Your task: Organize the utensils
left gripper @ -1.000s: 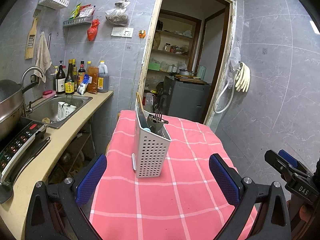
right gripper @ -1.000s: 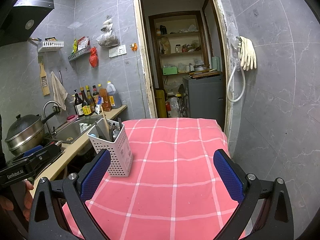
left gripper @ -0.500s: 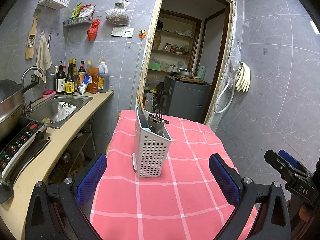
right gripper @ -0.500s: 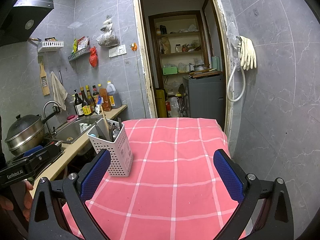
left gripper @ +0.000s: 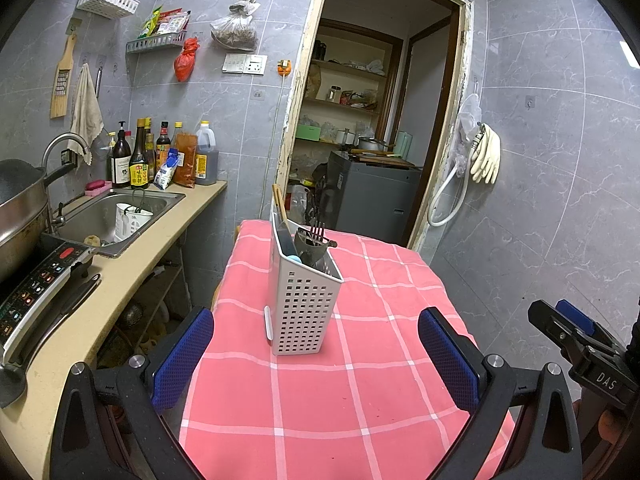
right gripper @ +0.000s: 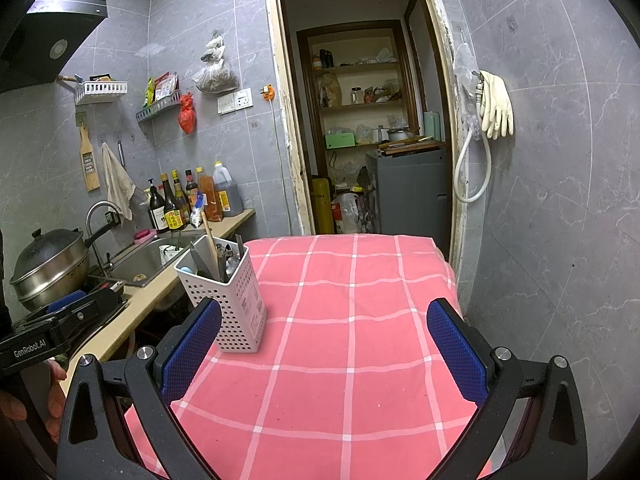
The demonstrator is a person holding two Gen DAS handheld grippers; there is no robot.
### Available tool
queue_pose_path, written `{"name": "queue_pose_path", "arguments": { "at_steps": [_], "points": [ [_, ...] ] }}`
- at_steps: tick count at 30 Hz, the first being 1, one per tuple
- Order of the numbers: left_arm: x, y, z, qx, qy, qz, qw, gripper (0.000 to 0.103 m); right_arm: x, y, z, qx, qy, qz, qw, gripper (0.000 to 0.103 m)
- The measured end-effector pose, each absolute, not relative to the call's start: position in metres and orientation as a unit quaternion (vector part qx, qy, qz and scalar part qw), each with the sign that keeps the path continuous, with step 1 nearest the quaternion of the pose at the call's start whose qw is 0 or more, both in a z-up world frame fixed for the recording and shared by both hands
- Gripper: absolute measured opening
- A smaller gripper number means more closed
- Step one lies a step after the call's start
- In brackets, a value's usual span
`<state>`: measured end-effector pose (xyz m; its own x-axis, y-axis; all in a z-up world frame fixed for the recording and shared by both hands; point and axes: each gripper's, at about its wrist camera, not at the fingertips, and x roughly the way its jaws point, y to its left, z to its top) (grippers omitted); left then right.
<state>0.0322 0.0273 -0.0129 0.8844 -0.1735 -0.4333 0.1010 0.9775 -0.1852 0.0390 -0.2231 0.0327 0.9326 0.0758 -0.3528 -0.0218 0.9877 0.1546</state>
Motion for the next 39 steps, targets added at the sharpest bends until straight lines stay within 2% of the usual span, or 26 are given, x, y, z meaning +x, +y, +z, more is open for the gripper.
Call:
{"name": "queue_pose_path", "arguments": {
  "at_steps": [39],
  "points": [
    [0.0336,0.0301,-0.0130,-0.078,0.230,-0.072,0.967,0.103,0.0374,-0.2189,0.0337,0.075,0.184,0.025,0.980,0.101]
  ]
}}
